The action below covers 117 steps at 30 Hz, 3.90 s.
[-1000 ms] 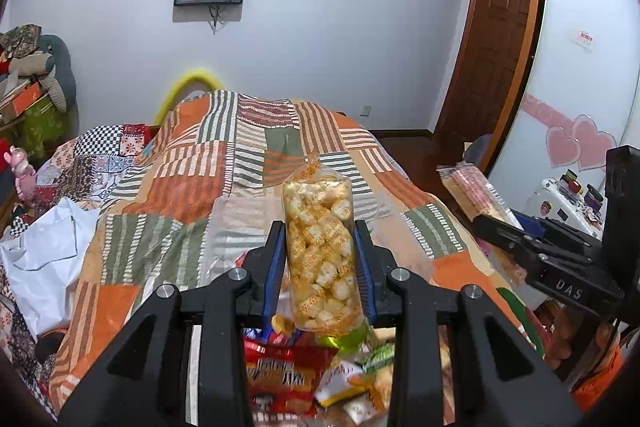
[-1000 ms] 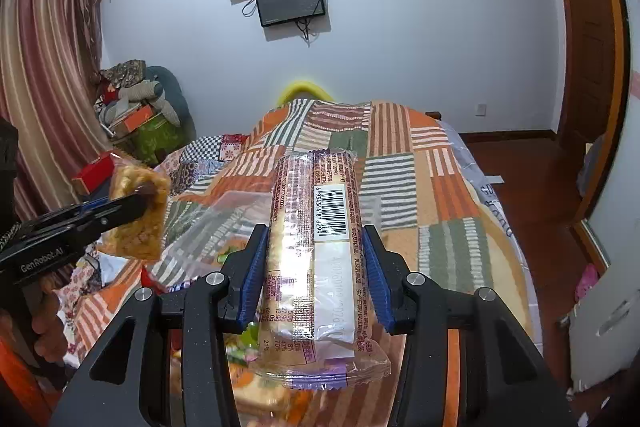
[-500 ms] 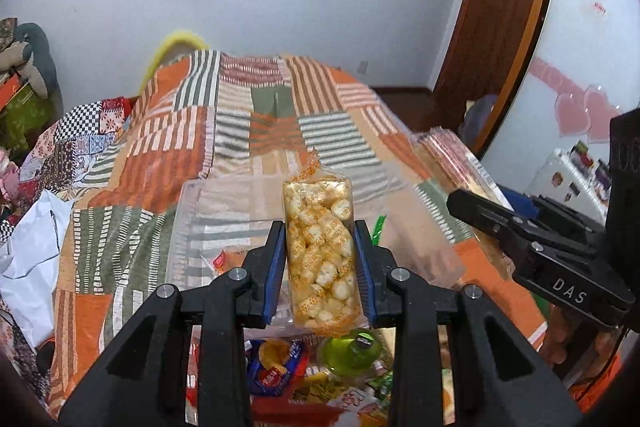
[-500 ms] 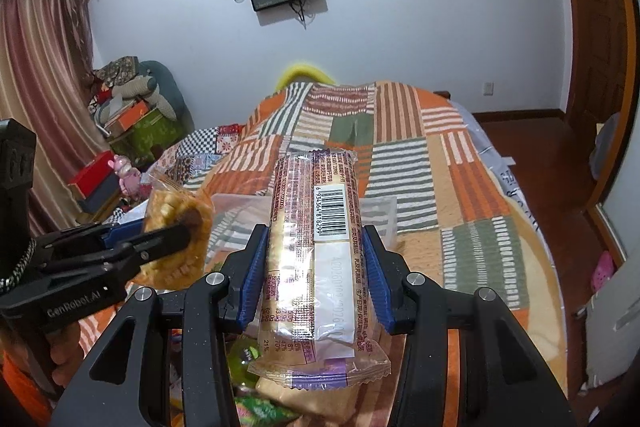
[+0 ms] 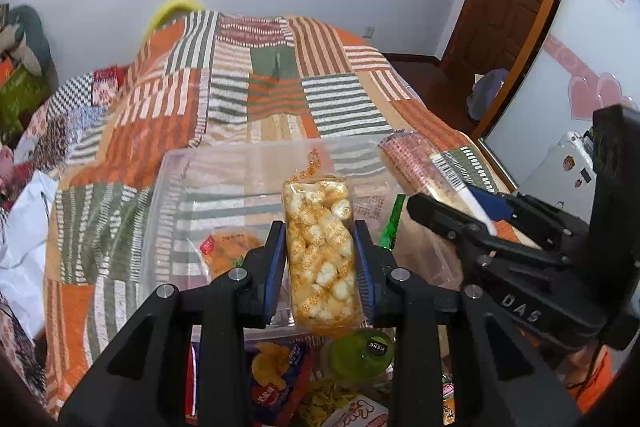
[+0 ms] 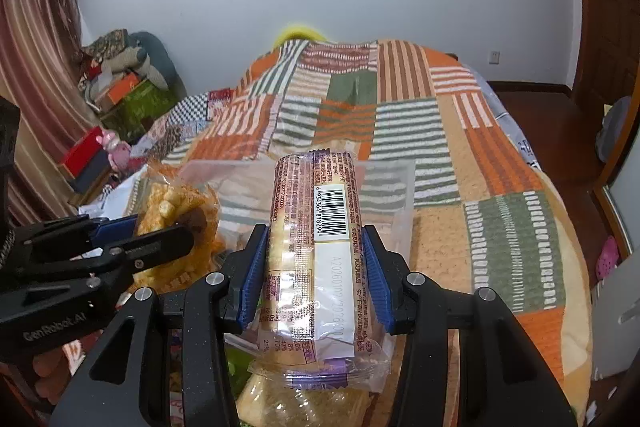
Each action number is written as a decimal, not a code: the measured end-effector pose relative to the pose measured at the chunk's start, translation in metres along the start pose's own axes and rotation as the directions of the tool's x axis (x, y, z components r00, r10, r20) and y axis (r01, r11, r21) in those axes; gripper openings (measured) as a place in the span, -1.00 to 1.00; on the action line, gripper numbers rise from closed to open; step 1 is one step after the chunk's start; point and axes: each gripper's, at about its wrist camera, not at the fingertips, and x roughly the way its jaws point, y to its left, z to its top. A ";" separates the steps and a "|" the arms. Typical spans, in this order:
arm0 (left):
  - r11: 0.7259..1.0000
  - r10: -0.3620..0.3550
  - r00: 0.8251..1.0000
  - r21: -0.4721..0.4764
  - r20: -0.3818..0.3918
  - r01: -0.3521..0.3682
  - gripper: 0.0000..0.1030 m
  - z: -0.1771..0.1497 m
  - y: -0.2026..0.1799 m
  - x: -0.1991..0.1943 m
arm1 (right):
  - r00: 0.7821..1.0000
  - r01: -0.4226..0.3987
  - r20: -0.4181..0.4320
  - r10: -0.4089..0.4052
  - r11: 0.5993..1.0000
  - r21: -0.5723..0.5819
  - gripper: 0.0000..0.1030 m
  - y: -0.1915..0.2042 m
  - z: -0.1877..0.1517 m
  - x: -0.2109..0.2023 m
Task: Organize snacks
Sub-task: 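Carry both snacks over the clear box and open both tools to release them, then grasp the red chip bag with the left tool while the right grasps the round cake, then lower the red chip bag into the box with the left tool while the right carries the cake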
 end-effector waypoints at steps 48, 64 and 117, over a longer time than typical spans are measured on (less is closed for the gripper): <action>0.993 0.111 0.986 -0.052 0.121 -0.106 0.80 -0.121 0.026 -0.107 | 0.997 -0.073 0.003 0.073 0.991 -0.110 0.46 0.043 -0.069 -0.082; 0.986 0.088 0.996 -0.145 0.015 -0.085 0.80 -0.158 0.044 -0.073 | 0.991 -0.066 -0.125 0.053 0.993 -0.103 0.60 0.050 -0.112 -0.058; 0.991 0.075 0.969 -0.129 0.234 -0.045 0.34 -0.113 0.045 -0.113 | 0.992 -0.065 0.103 0.072 0.996 -0.069 0.31 0.037 -0.062 -0.098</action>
